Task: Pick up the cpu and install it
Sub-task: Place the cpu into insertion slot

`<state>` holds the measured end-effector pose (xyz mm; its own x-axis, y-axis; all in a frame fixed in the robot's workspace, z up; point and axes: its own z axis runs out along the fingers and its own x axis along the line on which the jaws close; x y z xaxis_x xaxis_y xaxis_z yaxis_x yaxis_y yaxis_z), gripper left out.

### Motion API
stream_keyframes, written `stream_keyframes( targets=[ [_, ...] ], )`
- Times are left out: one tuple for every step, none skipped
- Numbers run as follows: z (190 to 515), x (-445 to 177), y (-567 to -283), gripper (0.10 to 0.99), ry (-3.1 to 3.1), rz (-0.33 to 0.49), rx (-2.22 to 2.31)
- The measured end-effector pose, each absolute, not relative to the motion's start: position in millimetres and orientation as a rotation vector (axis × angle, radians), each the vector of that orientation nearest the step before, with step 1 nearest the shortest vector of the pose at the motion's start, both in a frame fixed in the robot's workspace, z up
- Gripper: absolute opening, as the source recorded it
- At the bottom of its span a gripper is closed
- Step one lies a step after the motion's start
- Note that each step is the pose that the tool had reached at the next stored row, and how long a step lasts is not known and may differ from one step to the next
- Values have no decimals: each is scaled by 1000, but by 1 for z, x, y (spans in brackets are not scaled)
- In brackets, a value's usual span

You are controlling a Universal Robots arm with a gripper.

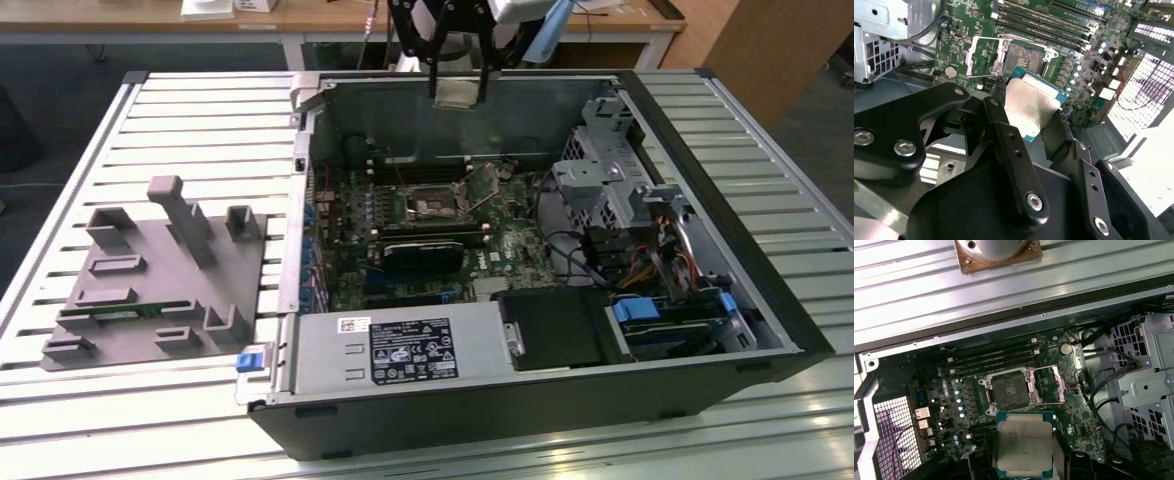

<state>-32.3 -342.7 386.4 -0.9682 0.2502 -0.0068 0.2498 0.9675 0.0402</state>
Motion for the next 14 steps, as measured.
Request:
stream_keyframes(
  targets=[
    [386,-32,-343,533,3103,61,406],
    [386,-32,-343,533,3101,61,417],
    [386,-32,-343,533,3095,61,457],
    [386,-32,-343,533,3093,60,467],
    [386,-32,-343,533,3092,61,476],
    [386,-32,-343,533,3090,60,486],
    [386,-32,-343,533,3089,60,494],
    [386,-32,-343,533,3087,60,502],
    [386,-32,-343,533,3086,60,510],
    [386,-32,-343,533,3085,60,517],
    [385,-32,-343,533,3083,60,525],
    [385,-32,-343,533,3082,60,533],
    [385,-32,-343,533,3080,60,539],
    [385,-32,-343,533,3079,60,545]
  ],
)
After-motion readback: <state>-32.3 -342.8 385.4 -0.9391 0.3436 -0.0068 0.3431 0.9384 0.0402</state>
